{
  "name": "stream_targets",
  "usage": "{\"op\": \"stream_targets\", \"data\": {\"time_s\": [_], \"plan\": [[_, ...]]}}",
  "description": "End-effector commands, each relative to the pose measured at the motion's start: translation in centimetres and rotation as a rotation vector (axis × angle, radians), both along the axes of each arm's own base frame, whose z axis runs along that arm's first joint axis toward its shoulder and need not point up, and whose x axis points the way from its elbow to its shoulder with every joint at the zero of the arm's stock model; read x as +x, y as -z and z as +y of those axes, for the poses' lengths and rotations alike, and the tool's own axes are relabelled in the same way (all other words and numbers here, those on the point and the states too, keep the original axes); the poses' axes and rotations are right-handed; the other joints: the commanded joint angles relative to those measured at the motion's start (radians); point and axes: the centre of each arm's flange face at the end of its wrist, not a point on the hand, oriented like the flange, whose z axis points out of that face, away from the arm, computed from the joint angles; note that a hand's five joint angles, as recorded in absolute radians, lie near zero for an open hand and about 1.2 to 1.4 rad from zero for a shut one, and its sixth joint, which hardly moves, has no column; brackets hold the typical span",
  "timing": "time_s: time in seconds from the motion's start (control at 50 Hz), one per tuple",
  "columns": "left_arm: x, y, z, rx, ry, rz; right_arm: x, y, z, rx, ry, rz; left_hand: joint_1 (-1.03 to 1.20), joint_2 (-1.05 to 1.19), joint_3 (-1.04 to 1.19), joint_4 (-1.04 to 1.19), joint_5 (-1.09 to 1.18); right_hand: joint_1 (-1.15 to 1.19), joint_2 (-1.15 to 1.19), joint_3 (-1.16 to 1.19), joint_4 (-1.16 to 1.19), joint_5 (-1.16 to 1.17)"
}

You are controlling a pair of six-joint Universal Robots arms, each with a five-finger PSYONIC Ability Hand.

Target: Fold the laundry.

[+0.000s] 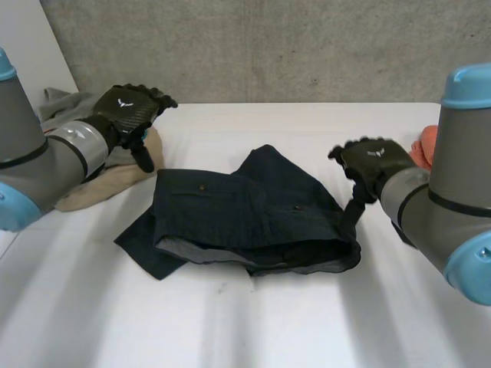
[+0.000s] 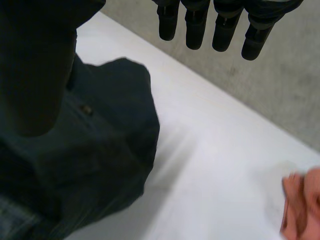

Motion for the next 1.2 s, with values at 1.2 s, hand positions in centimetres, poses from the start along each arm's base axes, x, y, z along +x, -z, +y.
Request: {"op": "stream_targets", "data": {"time_s": [1.2], "plan": [[-6.5, 4.2, 8.2, 0.043, -0.073, -0.075, -2.5, 0.4, -15.2, -0.141, 0.086, -0.011, -0.027, -0.03, -0.032, -0.025, -0.048, -0.051, -0.034, -0.033, -0.033, -0.042]]}}
